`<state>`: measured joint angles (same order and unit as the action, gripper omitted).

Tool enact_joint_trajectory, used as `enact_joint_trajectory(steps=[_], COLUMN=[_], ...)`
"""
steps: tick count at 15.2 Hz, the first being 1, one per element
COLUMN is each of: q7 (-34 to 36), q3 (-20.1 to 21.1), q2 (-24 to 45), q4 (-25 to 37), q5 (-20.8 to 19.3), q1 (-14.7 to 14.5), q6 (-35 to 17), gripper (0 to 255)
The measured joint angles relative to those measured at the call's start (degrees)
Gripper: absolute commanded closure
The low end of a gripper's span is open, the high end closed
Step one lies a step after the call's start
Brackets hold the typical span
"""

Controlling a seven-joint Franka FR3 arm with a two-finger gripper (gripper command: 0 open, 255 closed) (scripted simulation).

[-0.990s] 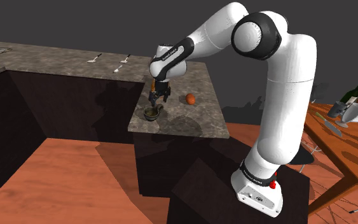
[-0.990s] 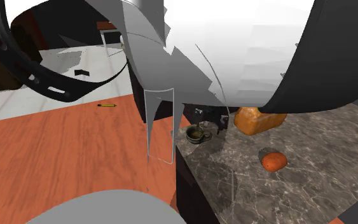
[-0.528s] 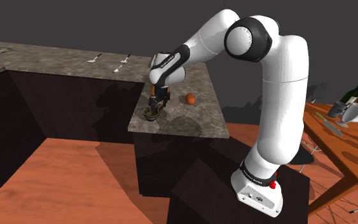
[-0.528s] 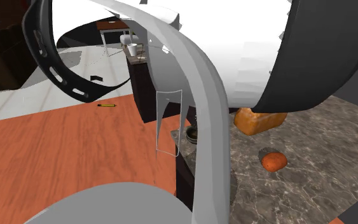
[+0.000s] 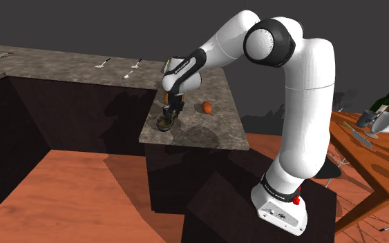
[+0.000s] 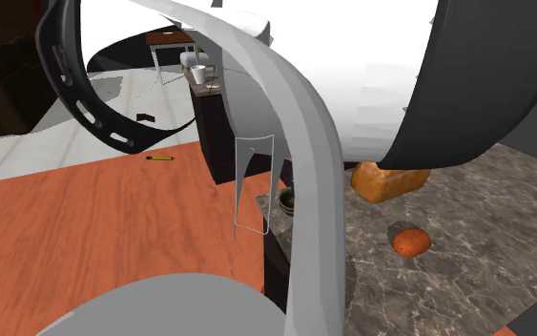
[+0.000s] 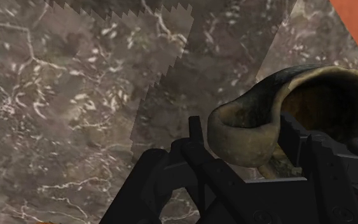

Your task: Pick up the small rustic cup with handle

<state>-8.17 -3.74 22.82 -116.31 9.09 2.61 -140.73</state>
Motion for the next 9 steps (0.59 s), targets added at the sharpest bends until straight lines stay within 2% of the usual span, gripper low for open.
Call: enact_joint_trajectory(steps=[9], q7=[0.8], q3=[-0.4], q2=[-3.2], q4=[0.3], q5=[-0.8], q1=[-0.3], q6=[3.5], gripper=[255])
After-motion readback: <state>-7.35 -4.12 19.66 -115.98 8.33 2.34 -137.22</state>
